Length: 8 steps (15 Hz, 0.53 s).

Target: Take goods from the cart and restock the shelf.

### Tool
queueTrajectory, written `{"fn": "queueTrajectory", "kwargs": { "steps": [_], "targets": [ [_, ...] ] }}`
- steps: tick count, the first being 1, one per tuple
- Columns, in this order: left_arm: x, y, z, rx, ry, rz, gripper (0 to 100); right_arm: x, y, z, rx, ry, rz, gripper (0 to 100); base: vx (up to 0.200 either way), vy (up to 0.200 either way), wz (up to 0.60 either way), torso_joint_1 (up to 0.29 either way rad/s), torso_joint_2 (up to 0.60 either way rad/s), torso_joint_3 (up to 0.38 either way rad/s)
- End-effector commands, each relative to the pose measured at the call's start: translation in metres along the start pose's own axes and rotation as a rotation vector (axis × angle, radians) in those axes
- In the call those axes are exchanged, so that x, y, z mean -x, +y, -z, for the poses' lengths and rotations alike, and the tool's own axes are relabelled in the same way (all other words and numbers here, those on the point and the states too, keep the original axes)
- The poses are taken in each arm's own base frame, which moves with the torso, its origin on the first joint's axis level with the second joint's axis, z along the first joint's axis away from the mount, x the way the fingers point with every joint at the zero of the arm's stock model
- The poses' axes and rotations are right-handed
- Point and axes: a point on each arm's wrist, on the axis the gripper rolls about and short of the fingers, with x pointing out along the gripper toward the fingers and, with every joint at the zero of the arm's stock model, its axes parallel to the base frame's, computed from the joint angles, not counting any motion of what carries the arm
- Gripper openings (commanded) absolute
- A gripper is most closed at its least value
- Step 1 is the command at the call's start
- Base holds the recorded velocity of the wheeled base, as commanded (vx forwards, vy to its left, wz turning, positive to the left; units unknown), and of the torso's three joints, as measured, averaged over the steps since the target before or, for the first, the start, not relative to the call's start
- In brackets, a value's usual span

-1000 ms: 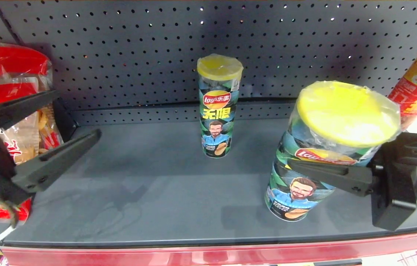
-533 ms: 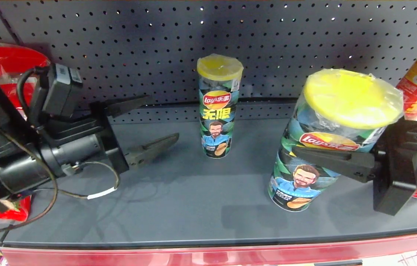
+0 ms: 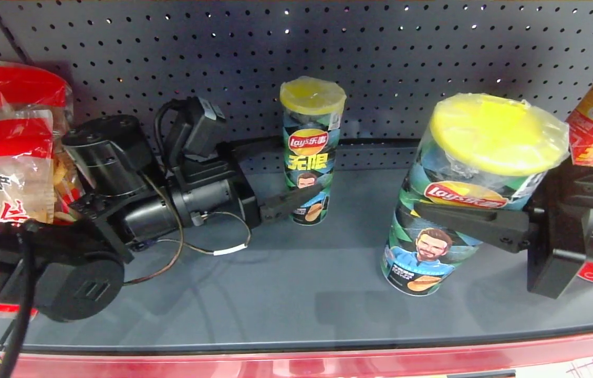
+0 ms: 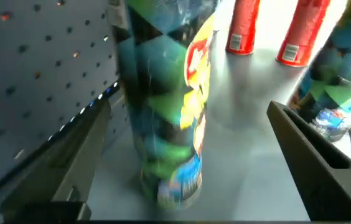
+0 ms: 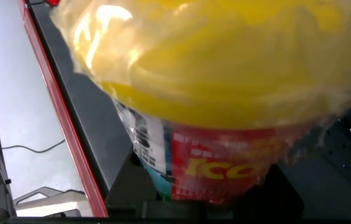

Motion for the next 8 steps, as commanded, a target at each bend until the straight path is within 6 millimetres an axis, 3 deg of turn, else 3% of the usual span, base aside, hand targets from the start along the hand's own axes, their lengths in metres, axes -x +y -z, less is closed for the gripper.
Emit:
{"fn": "queueTrajectory", "kwargs": {
  "steps": [1, 8],
  "targets": [
    [-0.019, 0.008, 0.016, 0.008, 0.011, 0.007, 100, 0.002, -0.001, 0.001, 0.0, 0.0, 0.005, 0, 0.0, 0.0, 0.0, 0.0, 0.0, 0.0],
    [-0.019, 0.02, 0.031, 0.044, 0.062, -0.136, 100, 0.002, -0.001, 0.003, -0.002, 0.011, 0.016, 0, 0.0, 0.0, 0.0, 0.0, 0.0, 0.0]
  ]
}}
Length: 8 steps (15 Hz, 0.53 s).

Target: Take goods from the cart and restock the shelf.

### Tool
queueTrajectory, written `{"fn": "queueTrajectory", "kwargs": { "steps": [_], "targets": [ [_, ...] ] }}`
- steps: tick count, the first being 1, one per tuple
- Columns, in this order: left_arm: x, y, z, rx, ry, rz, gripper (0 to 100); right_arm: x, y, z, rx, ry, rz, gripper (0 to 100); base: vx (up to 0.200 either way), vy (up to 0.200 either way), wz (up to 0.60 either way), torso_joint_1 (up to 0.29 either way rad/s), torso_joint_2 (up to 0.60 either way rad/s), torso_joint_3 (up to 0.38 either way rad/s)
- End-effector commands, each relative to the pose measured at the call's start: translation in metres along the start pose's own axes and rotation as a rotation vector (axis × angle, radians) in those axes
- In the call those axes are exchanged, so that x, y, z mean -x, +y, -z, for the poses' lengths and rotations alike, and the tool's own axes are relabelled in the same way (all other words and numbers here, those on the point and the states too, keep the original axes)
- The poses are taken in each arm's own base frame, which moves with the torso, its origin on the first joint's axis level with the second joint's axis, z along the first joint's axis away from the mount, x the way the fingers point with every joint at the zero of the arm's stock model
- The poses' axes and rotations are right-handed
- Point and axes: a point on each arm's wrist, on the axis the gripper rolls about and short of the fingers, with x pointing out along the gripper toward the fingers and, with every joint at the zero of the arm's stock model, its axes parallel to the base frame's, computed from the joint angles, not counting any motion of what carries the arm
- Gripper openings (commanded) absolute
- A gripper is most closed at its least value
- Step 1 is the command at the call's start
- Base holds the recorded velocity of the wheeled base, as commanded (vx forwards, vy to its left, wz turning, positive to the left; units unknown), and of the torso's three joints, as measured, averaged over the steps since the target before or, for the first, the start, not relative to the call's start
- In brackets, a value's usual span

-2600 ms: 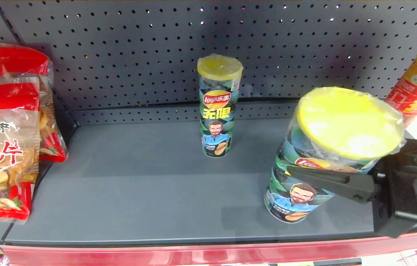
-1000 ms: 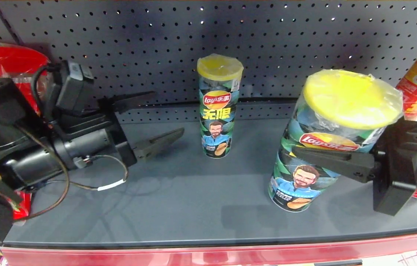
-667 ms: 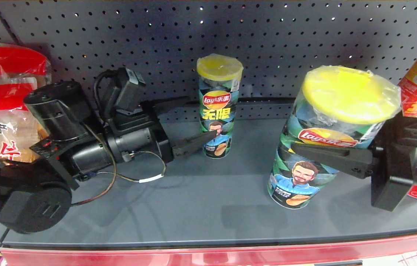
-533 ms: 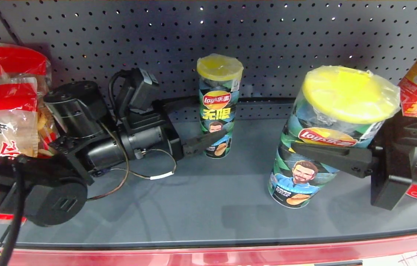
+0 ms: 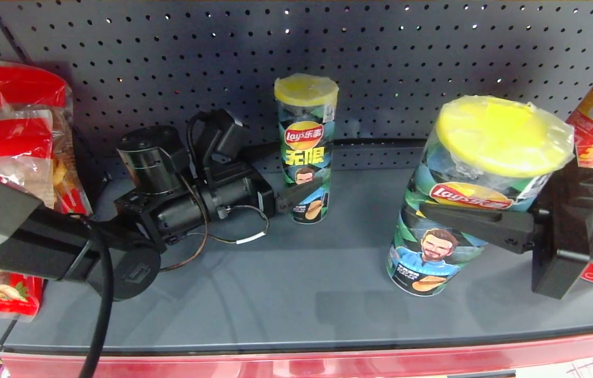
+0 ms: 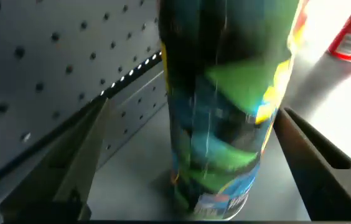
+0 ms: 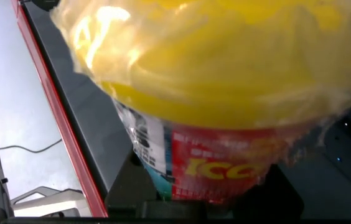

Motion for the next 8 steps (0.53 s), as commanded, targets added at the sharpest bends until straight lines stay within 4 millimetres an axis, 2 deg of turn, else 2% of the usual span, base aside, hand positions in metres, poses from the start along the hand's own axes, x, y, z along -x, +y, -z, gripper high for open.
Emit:
{"fn": "queueTrajectory", "kwargs": {
  "steps": [1, 8],
  "targets": [
    [0.0, 0.002, 0.001, 0.004, 0.006, -0.031, 100, -0.001, 0.0, 0.001, 0.0, 0.003, -0.001, 0, 0.0, 0.0, 0.0, 0.0, 0.0, 0.0],
    [-0.011, -0.014, 0.007, 0.016, 0.013, 0.015, 100, -0.002, 0.001, 0.003, -0.003, 0.011, -0.006, 0, 0.0, 0.0, 0.0, 0.0, 0.0, 0.0]
  ]
}}
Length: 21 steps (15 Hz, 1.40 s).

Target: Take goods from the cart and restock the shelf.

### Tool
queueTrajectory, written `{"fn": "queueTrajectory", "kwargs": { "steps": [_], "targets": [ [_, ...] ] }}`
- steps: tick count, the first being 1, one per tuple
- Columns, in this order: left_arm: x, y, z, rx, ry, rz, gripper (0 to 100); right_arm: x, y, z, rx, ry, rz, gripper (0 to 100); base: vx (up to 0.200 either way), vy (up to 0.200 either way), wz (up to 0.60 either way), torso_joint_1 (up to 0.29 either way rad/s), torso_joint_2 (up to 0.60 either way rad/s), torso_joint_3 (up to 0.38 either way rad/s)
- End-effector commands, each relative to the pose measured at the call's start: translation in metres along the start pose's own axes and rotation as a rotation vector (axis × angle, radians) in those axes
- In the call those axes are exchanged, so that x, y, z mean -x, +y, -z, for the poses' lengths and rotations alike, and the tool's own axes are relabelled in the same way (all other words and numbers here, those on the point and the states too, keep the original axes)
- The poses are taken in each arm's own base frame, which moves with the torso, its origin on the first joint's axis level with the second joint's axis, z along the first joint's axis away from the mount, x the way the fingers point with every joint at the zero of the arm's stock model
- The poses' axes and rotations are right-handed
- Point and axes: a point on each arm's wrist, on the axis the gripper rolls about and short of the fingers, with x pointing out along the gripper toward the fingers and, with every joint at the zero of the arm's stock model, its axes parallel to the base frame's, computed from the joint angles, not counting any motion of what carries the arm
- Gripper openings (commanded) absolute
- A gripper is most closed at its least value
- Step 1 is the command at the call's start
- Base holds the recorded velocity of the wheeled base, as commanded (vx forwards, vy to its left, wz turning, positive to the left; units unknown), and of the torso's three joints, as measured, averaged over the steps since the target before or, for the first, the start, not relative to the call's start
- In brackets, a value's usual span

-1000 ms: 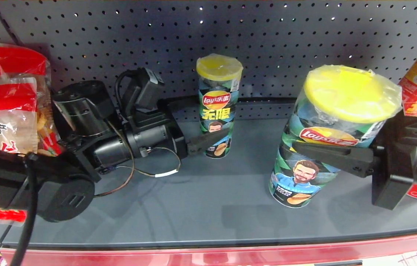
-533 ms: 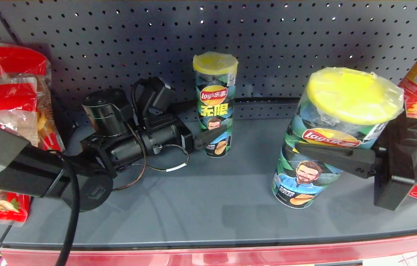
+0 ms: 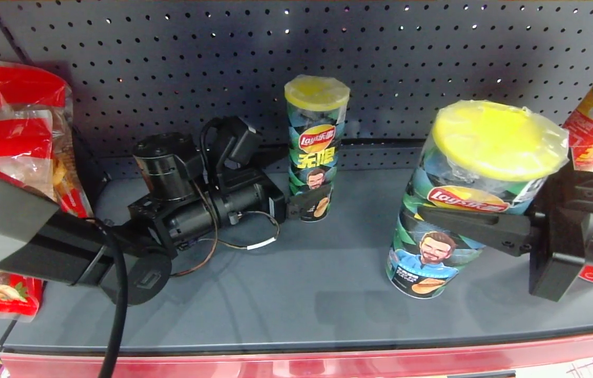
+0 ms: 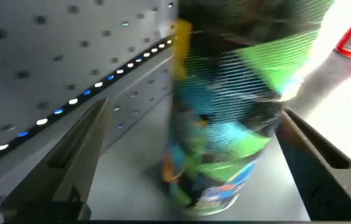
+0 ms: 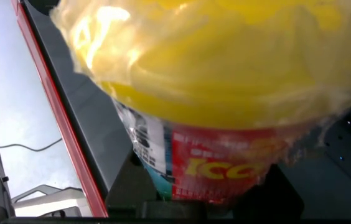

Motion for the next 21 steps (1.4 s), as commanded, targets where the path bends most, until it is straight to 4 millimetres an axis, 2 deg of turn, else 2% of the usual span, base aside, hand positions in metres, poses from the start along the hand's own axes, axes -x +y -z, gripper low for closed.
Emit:
{"fn": "queueTrajectory", "kwargs": {
  "steps": [1, 2, 3, 8, 10, 14, 17, 19, 20, 21],
  "targets": [
    [-0.003, -0.003, 0.001, 0.002, 0.0, 0.011, 100, -0.001, 0.001, 0.002, -0.001, 0.006, -0.004, 0, 0.0, 0.0, 0.0, 0.0, 0.0, 0.0],
    [-0.005, -0.002, 0.001, 0.0, -0.004, 0.012, 100, 0.0, 0.001, 0.002, -0.001, 0.006, -0.004, 0, 0.0, 0.0, 0.0, 0.0, 0.0, 0.0],
    [-0.006, -0.002, -0.001, -0.002, -0.01, 0.011, 0, 0.0, 0.001, 0.003, -0.003, 0.011, -0.005, 0, 0.0, 0.0, 0.0, 0.0, 0.0, 0.0],
    [-0.008, -0.001, -0.002, -0.007, -0.019, 0.026, 0, -0.001, 0.0, 0.003, -0.003, 0.011, 0.001, 0, 0.0, 0.0, 0.0, 0.0, 0.0, 0.0],
    [-0.006, -0.012, -0.007, -0.008, -0.03, 0.078, 0, 0.0, -0.003, 0.004, -0.005, 0.014, 0.016, 0, 0.0, 0.0, 0.0, 0.0, 0.0, 0.0],
    [0.027, -0.053, -0.034, -0.008, -0.058, 0.184, 0, -0.01, -0.017, 0.0, -0.01, 0.019, 0.052, 0, 0.0, 0.0, 0.0, 0.0, 0.0, 0.0],
    [0.064, -0.067, -0.039, 0.0, -0.036, 0.193, 0, -0.016, -0.024, 0.0, -0.013, 0.028, 0.069, 0, 0.0, 0.0, 0.0, 0.0, 0.0, 0.0],
    [0.079, -0.072, -0.037, 0.009, -0.016, 0.195, 0, -0.018, -0.028, -0.001, -0.013, 0.028, 0.081, 0, 0.0, 0.0, 0.0, 0.0, 0.0, 0.0],
    [0.079, -0.072, -0.037, 0.009, -0.016, 0.195, 0, -0.018, -0.028, -0.001, -0.013, 0.028, 0.081, 0, 0.0, 0.0, 0.0, 0.0, 0.0, 0.0],
    [0.089, -0.076, -0.034, 0.016, -0.001, 0.199, 0, -0.023, -0.033, -0.003, -0.012, 0.025, 0.089, 0, 0.0, 0.0, 0.0, 0.0, 0.0, 0.0]
  ]
}}
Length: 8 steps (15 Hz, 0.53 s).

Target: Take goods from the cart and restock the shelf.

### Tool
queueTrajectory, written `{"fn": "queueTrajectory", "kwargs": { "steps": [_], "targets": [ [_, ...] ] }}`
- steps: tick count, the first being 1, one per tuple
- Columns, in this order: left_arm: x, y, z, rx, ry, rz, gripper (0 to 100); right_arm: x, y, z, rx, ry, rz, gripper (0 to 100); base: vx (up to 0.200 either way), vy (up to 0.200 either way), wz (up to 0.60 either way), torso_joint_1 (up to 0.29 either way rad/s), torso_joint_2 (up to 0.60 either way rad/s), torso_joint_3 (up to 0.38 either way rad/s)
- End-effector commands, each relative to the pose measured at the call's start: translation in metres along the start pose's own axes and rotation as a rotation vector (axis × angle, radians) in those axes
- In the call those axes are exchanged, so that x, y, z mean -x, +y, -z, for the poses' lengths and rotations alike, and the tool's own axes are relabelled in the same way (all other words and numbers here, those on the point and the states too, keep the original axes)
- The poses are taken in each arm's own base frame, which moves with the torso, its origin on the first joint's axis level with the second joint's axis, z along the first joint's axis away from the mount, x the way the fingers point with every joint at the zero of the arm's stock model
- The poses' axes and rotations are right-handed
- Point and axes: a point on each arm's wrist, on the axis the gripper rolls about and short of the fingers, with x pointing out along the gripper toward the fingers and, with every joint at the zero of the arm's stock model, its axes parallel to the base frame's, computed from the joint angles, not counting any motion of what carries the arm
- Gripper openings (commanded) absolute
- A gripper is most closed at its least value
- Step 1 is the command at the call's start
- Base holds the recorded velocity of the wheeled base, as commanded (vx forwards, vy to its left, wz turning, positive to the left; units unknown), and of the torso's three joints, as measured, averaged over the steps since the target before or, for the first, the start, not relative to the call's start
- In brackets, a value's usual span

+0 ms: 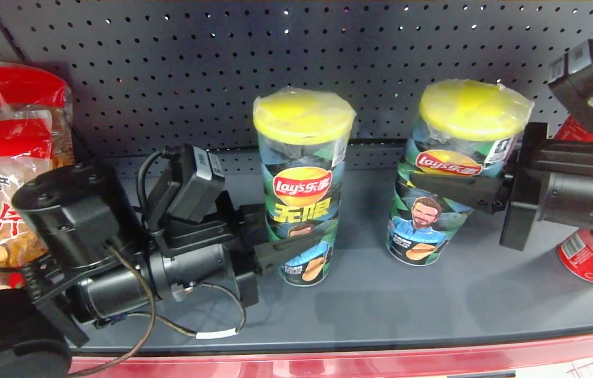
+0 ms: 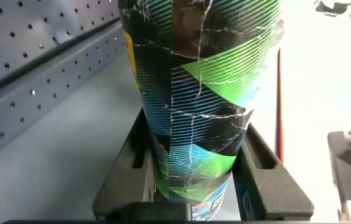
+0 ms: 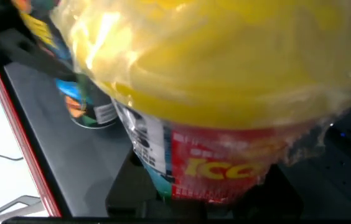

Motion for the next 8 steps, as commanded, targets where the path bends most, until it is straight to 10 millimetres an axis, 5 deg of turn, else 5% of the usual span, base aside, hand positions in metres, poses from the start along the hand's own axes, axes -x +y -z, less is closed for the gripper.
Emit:
{"fn": "queueTrajectory", "kwargs": {
  "steps": [1, 8],
  "targets": [
    [0.016, -0.011, -0.004, 0.001, -0.002, 0.009, 0, -0.008, -0.005, -0.001, 0.0, 0.002, 0.008, 0, 0.0, 0.0, 0.0, 0.0, 0.0, 0.0],
    [0.002, -0.016, 0.01, 0.033, 0.047, 0.043, 0, -0.016, -0.006, -0.002, -0.001, 0.007, 0.002, 0, 0.0, 0.0, 0.0, 0.0, 0.0, 0.0]
  ]
}}
